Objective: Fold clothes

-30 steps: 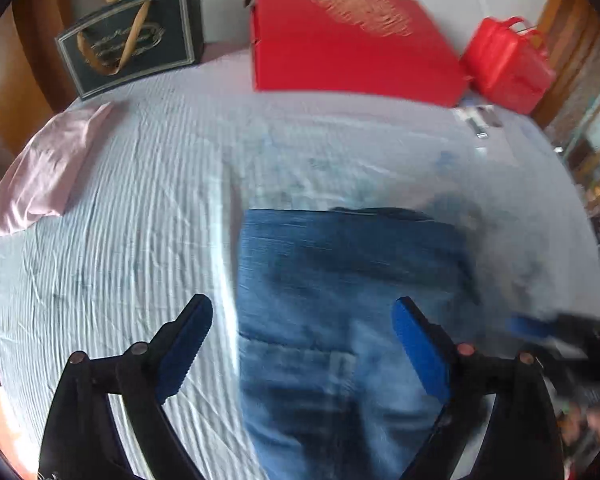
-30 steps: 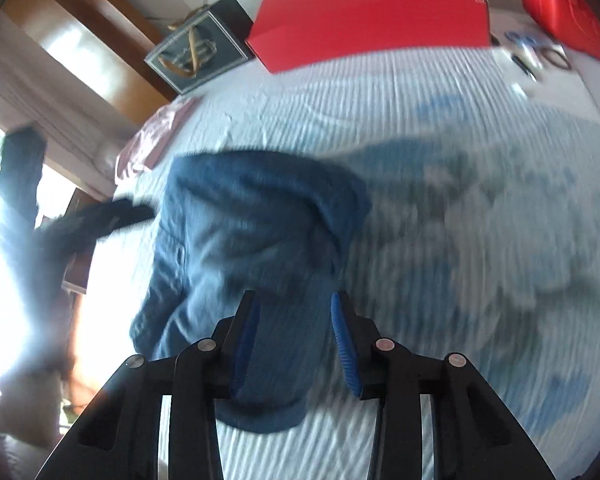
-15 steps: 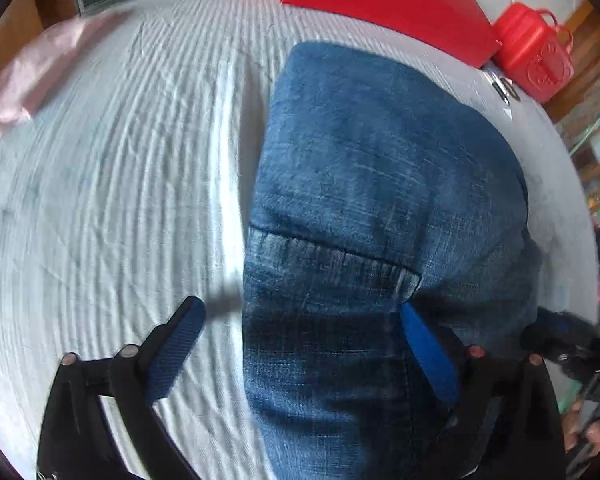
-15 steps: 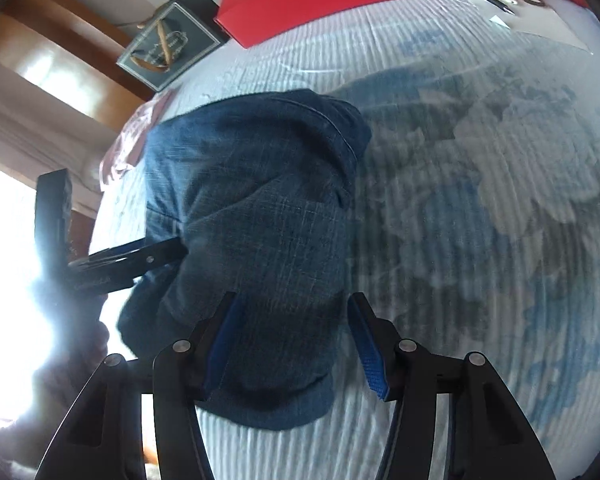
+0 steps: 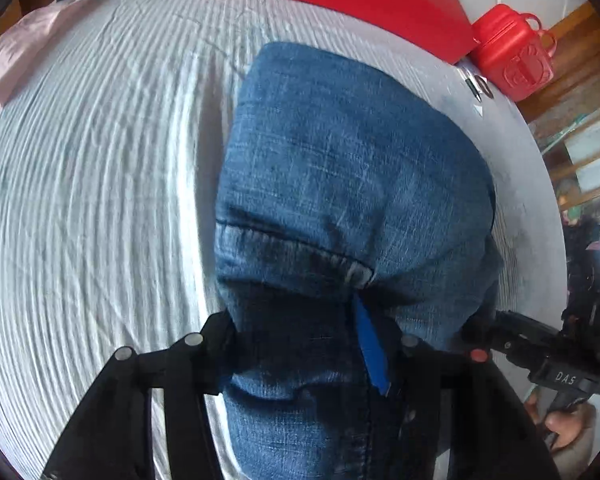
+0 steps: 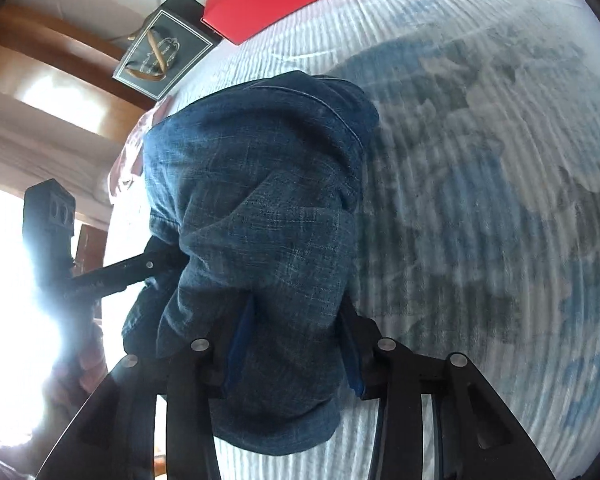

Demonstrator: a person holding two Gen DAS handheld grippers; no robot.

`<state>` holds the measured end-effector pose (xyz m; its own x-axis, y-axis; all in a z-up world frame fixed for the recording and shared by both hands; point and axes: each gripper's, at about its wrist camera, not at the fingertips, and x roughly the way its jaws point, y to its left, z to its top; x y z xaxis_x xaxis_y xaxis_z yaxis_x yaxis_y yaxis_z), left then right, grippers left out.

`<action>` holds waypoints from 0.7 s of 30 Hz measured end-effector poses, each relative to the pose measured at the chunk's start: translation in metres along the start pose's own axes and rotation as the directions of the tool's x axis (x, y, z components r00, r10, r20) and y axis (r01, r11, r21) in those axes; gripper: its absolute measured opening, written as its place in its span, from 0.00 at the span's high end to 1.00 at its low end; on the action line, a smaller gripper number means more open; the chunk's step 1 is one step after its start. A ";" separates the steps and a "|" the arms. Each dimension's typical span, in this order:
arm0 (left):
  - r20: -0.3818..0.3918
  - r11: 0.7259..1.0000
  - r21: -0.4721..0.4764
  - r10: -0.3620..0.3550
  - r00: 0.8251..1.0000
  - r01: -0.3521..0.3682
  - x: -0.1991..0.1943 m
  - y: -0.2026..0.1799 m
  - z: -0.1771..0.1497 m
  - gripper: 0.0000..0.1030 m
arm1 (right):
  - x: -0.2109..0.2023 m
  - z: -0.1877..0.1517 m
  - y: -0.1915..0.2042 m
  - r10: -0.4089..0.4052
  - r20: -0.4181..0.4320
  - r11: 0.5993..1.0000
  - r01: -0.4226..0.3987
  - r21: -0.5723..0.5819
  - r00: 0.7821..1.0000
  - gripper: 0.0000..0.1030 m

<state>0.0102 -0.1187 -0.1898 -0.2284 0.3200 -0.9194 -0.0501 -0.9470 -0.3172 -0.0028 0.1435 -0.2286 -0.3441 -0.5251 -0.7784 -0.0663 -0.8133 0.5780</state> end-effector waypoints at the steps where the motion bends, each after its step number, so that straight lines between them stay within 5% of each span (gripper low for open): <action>1: 0.001 1.000 0.007 0.005 1.000 -0.005 -0.001 -0.002 -0.001 0.50 | 0.000 0.000 0.001 -0.004 -0.005 1.000 0.004 -0.011 1.000 0.62; 4: 0.010 1.000 -0.009 0.001 1.000 -0.001 -0.004 -0.002 -0.003 0.50 | 0.001 0.002 0.002 -0.007 -0.023 1.000 0.007 -0.015 1.000 0.62; 9: 0.042 0.998 0.014 0.059 0.997 -0.059 -0.007 -0.008 -0.012 0.52 | 0.004 -0.003 0.025 -0.123 -0.026 0.989 0.120 -0.082 0.992 0.64; 17: 0.071 0.999 -0.036 0.029 0.997 -0.026 0.000 0.000 -0.008 0.52 | 0.008 0.000 0.022 -0.083 -0.022 0.994 0.081 -0.076 0.996 0.64; 19: 0.089 0.998 -0.041 0.041 0.995 -0.037 -0.001 -0.003 -0.009 0.54 | 0.010 0.001 0.025 -0.095 -0.019 0.991 0.093 -0.091 0.995 0.64; 21: 0.114 0.997 -0.057 0.056 0.992 -0.050 -0.007 -0.009 -0.012 0.66 | 0.008 -0.002 0.035 -0.133 -0.005 0.984 0.131 -0.121 0.991 0.73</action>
<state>0.0235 -0.1121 -0.1832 -0.3403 0.2612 -0.9033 0.0173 -0.9588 -0.2837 -0.0060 0.1105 -0.2155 -0.3272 -0.4136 -0.8496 0.0029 -0.8995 0.4368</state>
